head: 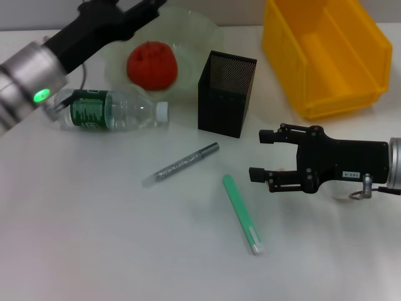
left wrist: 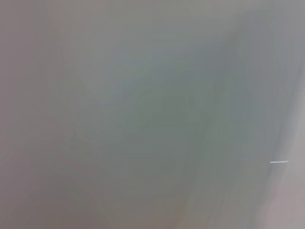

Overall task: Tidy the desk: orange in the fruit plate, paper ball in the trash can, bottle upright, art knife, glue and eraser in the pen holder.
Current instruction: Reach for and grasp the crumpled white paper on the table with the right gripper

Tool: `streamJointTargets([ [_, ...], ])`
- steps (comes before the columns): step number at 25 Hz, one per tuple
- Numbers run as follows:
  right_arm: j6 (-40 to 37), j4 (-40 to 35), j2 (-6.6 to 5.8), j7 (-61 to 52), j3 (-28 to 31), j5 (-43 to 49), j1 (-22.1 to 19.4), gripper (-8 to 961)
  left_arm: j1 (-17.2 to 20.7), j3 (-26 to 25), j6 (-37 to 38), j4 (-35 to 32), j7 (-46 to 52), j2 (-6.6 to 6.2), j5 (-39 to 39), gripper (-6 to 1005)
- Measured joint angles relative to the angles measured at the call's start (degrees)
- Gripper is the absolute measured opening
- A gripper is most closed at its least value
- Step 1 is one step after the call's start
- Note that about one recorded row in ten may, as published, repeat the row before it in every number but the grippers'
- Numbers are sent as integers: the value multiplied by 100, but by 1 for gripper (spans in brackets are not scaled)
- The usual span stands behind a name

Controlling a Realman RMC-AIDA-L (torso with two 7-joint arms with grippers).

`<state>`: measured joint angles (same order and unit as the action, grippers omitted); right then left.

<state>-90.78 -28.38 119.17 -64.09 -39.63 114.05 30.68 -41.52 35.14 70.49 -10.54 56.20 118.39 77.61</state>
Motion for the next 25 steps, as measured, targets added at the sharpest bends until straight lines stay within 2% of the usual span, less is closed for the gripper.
streamJointTargets([
  [2, -34, 1, -5, -16, 0, -21, -4, 829, 480, 465, 883, -608, 741, -13, 102, 779],
  [3, -45, 0, -6, -24, 0, -24, -5, 829, 863, 863, 1328, -1074, 1054, -32, 117, 814],
  [4, -56, 0, -6, -33, -1, -27, -4, 829, 1093, 1119, 1597, -1319, 1186, -60, 114, 848],
  [5, -56, 0, -7, -46, 0, -28, -6, 829, 1093, 1119, 1597, -1319, 1186, -60, 114, 848],
  [6, -58, 0, -8, -59, 0, -29, -6, 829, 1346, 1390, 1875, -1518, 1260, -108, 118, 848],
  [7, -58, 0, -10, -69, 0, -29, -6, 829, 1645, 1742, 2152, -1648, 1249, -249, 121, 847],
  [8, -59, 0, -13, -77, -1, -30, -9, 829, 1645, 1742, 2152, -1648, 1249, -249, 121, 847],
  [9, -59, 0, -15, -81, 0, -31, -15, 829, 1987, 2207, 2438, -1660, 1130, -494, 121, 847],
  [10, -61, -1, -15, -87, 0, -32, -19, 829, 2090, 2369, 2502, -1624, 1056, -588, 123, 846],
  [11, -66, -11, -16, -109, -3, -32, -22, 829, 2090, 2369, 2502, -1624, 1056, -588, 123, 846],
  [12, -74, -41, -17, -143, -9, -32, -25, 829, 2269, 2644, 2565, -1529, 896, -770, 138, 846],
  [14, -157, -209, -21, -359, -37, -15, -32, 829, 2269, 2644, 2565, -1529, 896, -770, 138, 845],
  [17, -421, -882, -62, -1121, -67, 118, -74, 829, 2269, 2644, 2565, -1529, 896, -770, 138, 843],
  [18, -546, -1191, -85, -1482, -69, 217, -85, 829, 2405, 2674, 2582, -1487, 691, -849, 397, 842],
  [19, -811, -1840, -136, -2152, -69, 472, -70, 829, 2405, 2674, 2582, -1487, 691, -849, 397, 842],
  [20, -811, -1840, -136, -2152, -69, 472, -70, 829, 2429, 2615, 2594, -1482, 487, -846, 911, 841],
  [25, -1636, -3379, -295, -3645, -47, 1674, 321, 829, 2283, 2603, 2547, -1493, 475, -790, 1144, 838],
])
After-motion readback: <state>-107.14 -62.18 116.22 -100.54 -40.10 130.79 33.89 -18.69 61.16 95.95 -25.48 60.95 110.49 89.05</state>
